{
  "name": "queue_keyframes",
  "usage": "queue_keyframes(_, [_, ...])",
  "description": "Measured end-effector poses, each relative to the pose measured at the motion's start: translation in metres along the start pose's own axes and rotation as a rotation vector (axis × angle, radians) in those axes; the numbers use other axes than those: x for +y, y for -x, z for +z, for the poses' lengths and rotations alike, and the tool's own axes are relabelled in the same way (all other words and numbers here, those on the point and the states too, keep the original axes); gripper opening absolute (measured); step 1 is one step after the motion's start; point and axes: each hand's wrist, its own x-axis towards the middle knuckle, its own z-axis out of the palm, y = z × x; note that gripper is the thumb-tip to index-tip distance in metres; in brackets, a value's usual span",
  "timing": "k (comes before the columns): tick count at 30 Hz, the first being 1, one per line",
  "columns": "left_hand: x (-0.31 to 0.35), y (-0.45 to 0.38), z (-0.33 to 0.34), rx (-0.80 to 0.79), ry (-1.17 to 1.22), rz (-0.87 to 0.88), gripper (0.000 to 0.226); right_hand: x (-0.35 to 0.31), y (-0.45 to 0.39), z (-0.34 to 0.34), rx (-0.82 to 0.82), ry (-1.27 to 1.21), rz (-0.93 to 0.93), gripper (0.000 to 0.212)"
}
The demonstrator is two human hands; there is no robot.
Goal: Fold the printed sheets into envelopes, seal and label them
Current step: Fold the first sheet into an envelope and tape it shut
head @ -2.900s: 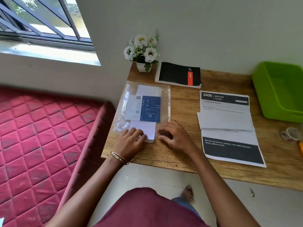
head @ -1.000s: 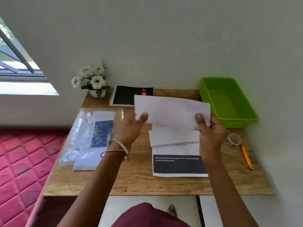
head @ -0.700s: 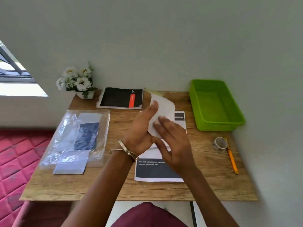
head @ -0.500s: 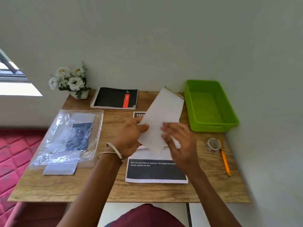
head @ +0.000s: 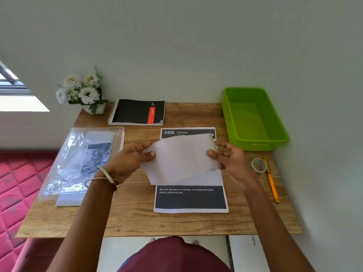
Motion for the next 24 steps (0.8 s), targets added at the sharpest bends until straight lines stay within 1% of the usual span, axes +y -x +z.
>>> queue_keyframes(2, [-0.003,-0.002,-0.008,0.05,-0.076,-0.019,0.032,0.002,0.001,0.005,0.025,-0.007,-0.047,0.037])
queue_keyframes(4, [-0.008,-0.005,-0.017,0.118,-0.196,-0.031,0.028,0.002,0.002,0.008,0.092,-0.018,-0.078,0.025])
queue_keyframes(6, [-0.013,-0.01,-0.027,0.198,-0.339,-0.049,0.021,0.001,0.001,0.008,0.159,-0.05,-0.075,0.012])
queue_keyframes(7, [-0.016,-0.012,-0.03,0.249,-0.417,-0.069,0.02,0.0,0.001,0.009,0.172,-0.085,-0.054,0.009])
queue_keyframes(9, [-0.019,-0.016,-0.032,0.387,-0.65,-0.1,0.026,-0.001,0.002,0.011,0.167,-0.168,0.015,0.01])
queue_keyframes(10, [-0.021,-0.017,-0.031,0.45,-0.787,-0.087,0.032,-0.001,0.002,0.014,0.163,-0.187,0.044,0.01])
queue_keyframes(11, [-0.022,-0.017,-0.029,0.472,-0.911,-0.042,0.043,-0.002,0.003,0.017,0.157,-0.197,0.067,0.008])
queue_keyframes(12, [-0.023,-0.018,-0.026,0.433,-1.003,0.022,0.058,-0.002,0.003,0.022,0.149,-0.207,0.084,0.007])
queue_keyframes(14, [-0.024,-0.021,-0.016,0.201,-1.084,0.133,0.096,-0.002,0.003,0.034,0.122,-0.234,0.105,0.006])
queue_keyframes(15, [-0.025,-0.024,-0.009,0.08,-1.115,0.157,0.112,-0.002,0.003,0.04,0.102,-0.241,0.114,0.005])
queue_keyframes(16, [-0.028,-0.027,-0.002,0.004,-1.162,0.173,0.121,-0.002,0.003,0.046,0.078,-0.239,0.121,0.005])
queue_keyframes(17, [-0.031,-0.032,0.003,-0.026,-1.215,0.187,0.126,-0.003,0.004,0.051,0.052,-0.234,0.127,0.005])
queue_keyframes(19, [-0.036,-0.04,0.007,0.007,-1.297,0.196,0.131,-0.005,0.005,0.058,0.011,-0.233,0.139,0.008])
queue_keyframes(21, [-0.038,-0.045,0.006,0.047,-1.337,0.201,0.13,-0.006,0.005,0.059,-0.027,-0.241,0.149,0.01])
queue_keyframes(24, [-0.04,-0.045,0.004,0.035,-1.376,0.243,0.126,-0.004,0.006,0.055,-0.057,-0.176,0.148,0.011])
